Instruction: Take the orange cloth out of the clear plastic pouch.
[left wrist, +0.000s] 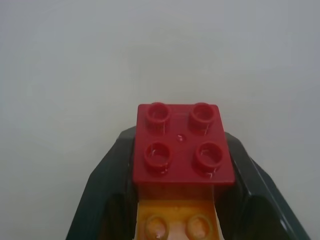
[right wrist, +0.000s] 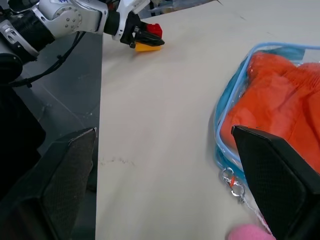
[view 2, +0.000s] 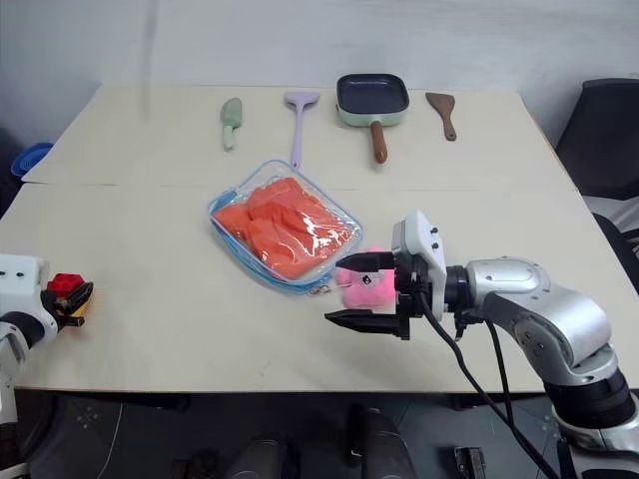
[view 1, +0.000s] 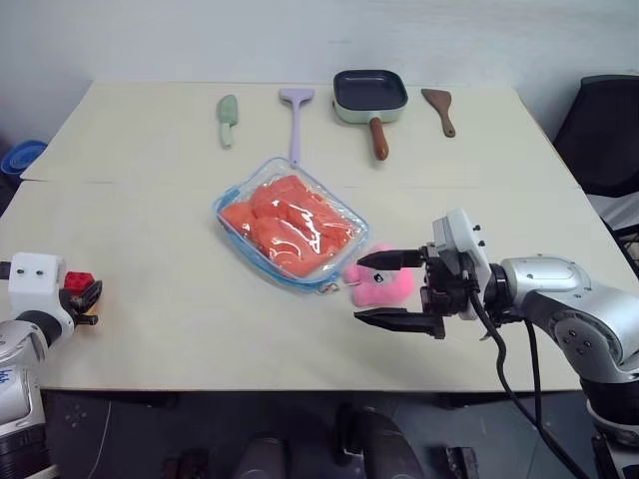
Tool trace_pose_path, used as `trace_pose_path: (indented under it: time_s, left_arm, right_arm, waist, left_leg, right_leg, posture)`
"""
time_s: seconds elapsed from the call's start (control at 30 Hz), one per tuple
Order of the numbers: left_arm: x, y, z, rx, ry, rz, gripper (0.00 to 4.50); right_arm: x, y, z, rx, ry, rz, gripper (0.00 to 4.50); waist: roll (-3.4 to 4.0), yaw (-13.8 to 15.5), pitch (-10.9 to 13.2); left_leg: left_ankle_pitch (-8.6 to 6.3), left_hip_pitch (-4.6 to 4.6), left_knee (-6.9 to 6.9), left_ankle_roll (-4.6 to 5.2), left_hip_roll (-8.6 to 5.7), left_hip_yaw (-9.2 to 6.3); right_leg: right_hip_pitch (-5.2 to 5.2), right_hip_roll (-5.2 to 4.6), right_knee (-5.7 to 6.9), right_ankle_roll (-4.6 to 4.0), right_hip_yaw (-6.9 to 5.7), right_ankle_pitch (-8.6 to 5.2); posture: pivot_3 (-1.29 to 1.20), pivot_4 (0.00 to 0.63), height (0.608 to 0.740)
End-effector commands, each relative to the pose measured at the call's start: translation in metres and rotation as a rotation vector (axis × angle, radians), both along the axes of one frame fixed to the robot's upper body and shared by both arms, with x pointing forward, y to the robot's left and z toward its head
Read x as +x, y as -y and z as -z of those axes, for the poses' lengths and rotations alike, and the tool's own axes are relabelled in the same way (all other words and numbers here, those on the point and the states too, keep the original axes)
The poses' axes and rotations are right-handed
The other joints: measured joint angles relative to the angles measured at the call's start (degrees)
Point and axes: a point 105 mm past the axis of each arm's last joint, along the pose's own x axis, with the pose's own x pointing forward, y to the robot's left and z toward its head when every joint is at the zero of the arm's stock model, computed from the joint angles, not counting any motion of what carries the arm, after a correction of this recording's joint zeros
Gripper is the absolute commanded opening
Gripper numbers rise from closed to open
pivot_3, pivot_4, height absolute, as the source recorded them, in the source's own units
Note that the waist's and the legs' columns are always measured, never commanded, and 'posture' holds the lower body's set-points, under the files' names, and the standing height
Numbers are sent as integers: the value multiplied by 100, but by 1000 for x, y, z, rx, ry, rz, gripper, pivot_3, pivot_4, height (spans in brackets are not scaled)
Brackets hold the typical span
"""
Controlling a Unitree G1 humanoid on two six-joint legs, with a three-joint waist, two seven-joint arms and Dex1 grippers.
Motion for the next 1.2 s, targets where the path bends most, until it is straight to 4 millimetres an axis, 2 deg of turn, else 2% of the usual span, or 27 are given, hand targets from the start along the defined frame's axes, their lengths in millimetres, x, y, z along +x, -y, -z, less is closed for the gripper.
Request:
trace_pose_path:
  time_s: [0.03, 0.17, 0.23, 0.3, 0.4, 0.5, 0.57, 0.67, 0.73, 0.93, 1.03, 1.2]
  left_arm:
    - [-8, -9, -7, 16, 37, -44, 2994]
    - [-17, -20, -8, 33, 8, -74, 4302]
    - [-21, -26, -16, 31, 0, -69, 4450]
    - [-21, -24, -33, 22, 24, 16, 4450]
    - [-19, -7, -68, 24, 78, 215, 4450]
    - [-13, 33, -103, 37, 102, 524, 4450]
    - [1, 63, -113, 110, 71, 731, 4450]
    - [30, 92, -100, 343, -40, 954, 4450]
    - [51, 105, -88, 498, -94, 1059, 4450]
    - [107, 142, -64, 821, -138, 1257, 4450]
    - [124, 156, -62, 879, -124, 1281, 4450]
    - [138, 167, -57, 954, -119, 1279, 4450]
  right_arm:
    - [-2, -1, -8, 14, 43, -25, 4500]
    - [-2, 1, -6, 11, 40, -13, 4500]
    - [-1, 3, -5, 12, 39, 1, 4500]
    - [0, 4, -5, 15, 38, 17, 4500]
    - [-2, 7, -2, 16, 34, 36, 4500]
    - [-5, 10, 0, 14, 29, 48, 4500]
    - [-5, 12, 1, 19, 26, 63, 4500]
    - [-4, 13, 0, 29, 32, 79, 4500]
    - [-4, 14, -1, 32, 43, 91, 4500]
    - [-9, 18, -3, 44, 66, 158, 4500]
    - [-17, 20, -2, 46, 72, 196, 4500]
    - [-25, 24, -2, 48, 78, 264, 4500]
  waist:
    - [0, -9, 0]
    - [0, -52, 0]
    - [0, -62, 0]
    - [-1, -67, 0]
    - [-1, -73, 0]
    - [1, -29, 1]
    - [1, 11, 1]
    - [9, 24, 1]
    - [19, 7, 0]
    - [12, -41, 0]
    - [-3, -30, -4]
    - [-10, -54, 0]
  left_leg:
    - [0, 0, -1, -1, 2, -1]
    - [-2, 1, -2, -4, 6, 2]
    - [-2, 1, -2, -4, 6, 1]
    - [-2, 0, -2, -5, 7, 1]
    - [-3, -3, -2, -6, 8, 0]
    - [-3, -6, -2, -5, 5, -3]
    - [-3, -9, -2, -5, 2, -2]
    - [0, -11, -1, -5, -7, -7]
    - [-1, -16, -4, -5, -7, 7]
    - [2, -55, 3, -16, -3, 50]
    - [2, -110, 38, -17, -16, 69]
    - [-2, -113, 69, -11, -19, 79]
  right_leg:
    - [0, 1, 0, 0, -1, 0]
    - [-2, 5, 1, -1, 0, 0]
    - [-3, 5, 0, -1, -1, 0]
    - [-4, 6, 0, -2, -1, -1]
    - [-7, 6, -1, -5, -4, -2]
    - [-8, 3, -4, -6, -6, -3]
    - [-8, 2, -4, -6, -7, -3]
    - [-4, -4, -4, -5, -14, -2]
    - [2, 0, 0, -3, -4, -2]
    - [-14, 43, 17, -7, -15, 3]
    - [-103, 45, 45, -7, -19, 4]
    - [-97, 40, 53, 1, -47, 12]
  posture:
    - [0, 150, 740]
    - [0, 150, 740]
    - [0, 150, 740]
    - [0, 150, 740]
    - [0, 150, 740]
    - [0, 150, 740]
    - [0, 150, 740]
    - [0, 150, 740]
    - [0, 150, 740]
    - [0, 150, 740]
    - [0, 150, 740]
    - [0, 150, 740]
